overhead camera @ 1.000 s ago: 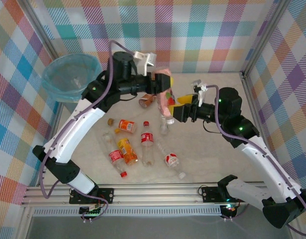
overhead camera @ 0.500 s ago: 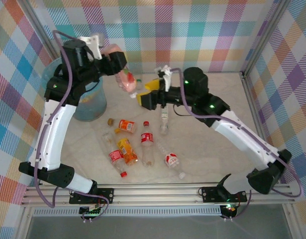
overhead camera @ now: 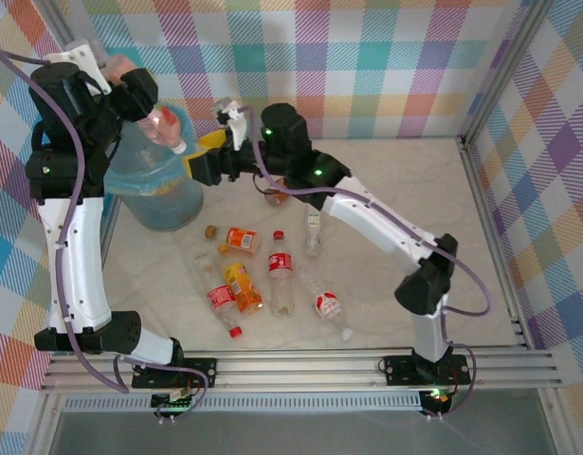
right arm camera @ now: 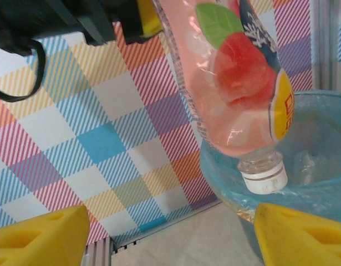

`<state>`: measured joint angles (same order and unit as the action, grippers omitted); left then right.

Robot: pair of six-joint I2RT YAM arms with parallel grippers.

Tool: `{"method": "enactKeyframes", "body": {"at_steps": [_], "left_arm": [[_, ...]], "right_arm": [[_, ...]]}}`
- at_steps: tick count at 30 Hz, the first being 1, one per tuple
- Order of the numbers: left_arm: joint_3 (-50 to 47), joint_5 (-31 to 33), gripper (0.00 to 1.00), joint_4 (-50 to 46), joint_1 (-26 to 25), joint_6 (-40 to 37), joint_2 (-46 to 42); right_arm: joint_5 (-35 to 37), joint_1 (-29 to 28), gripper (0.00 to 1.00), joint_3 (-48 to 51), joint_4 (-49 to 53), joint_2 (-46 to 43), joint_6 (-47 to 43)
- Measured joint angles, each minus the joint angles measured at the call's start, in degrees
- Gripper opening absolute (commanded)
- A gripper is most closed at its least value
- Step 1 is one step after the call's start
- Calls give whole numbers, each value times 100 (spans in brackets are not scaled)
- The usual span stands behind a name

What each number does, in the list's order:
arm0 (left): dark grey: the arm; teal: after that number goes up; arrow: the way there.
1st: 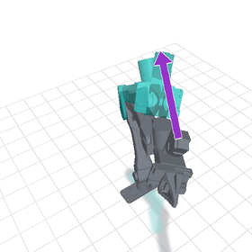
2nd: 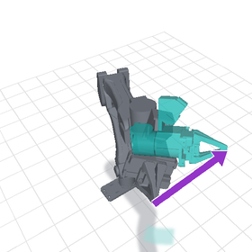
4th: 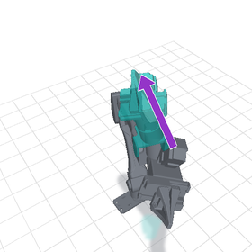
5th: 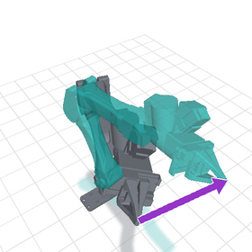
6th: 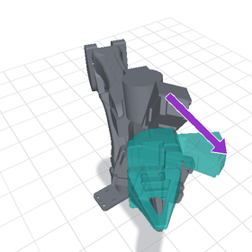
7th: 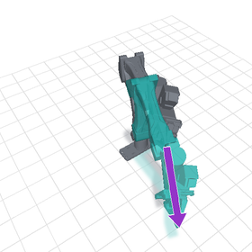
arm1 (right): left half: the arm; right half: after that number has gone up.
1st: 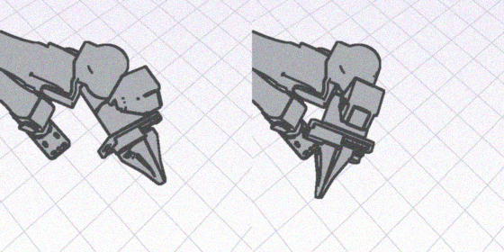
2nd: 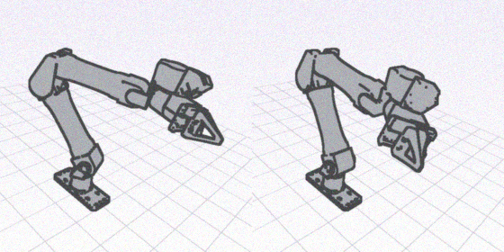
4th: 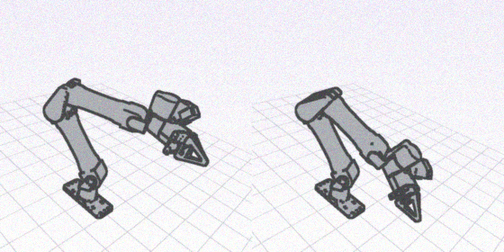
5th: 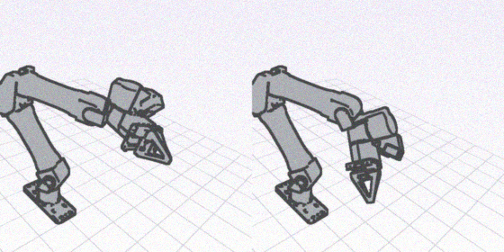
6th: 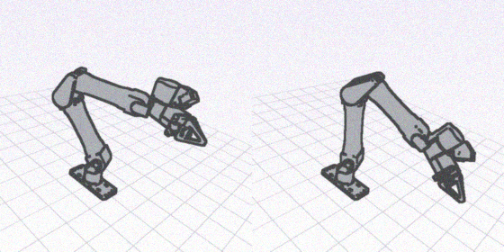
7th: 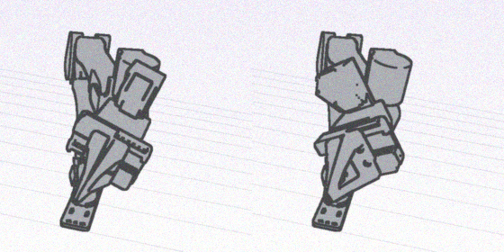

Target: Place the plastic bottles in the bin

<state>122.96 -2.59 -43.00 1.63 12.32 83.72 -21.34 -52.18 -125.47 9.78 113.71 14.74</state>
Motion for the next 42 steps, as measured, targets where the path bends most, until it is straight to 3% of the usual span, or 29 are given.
{"method": "enactKeyframes", "body": {"at_steps": [6,10,25,35,40,42], "left_arm": [[42,92,64,39,507,7,184],[68,105,64,264,811,24,525],[61,48,64,946,1021,-177,1661],[-310,-269,66,1340,1021,-341,2109],[-752,-522,70,1552,1021,-315,2308],[-922,-601,76,1626,1021,-299,2374]], "right_arm": [[232,-210,77,-1360,260,1130,264],[319,-258,77,-1683,337,1543,496],[372,-264,79,-1711,538,1784,533],[280,-264,81,-1198,564,1781,118],[267,-258,81,-905,577,1735,-48],[262,-247,81,-817,579,1705,-68]]}}
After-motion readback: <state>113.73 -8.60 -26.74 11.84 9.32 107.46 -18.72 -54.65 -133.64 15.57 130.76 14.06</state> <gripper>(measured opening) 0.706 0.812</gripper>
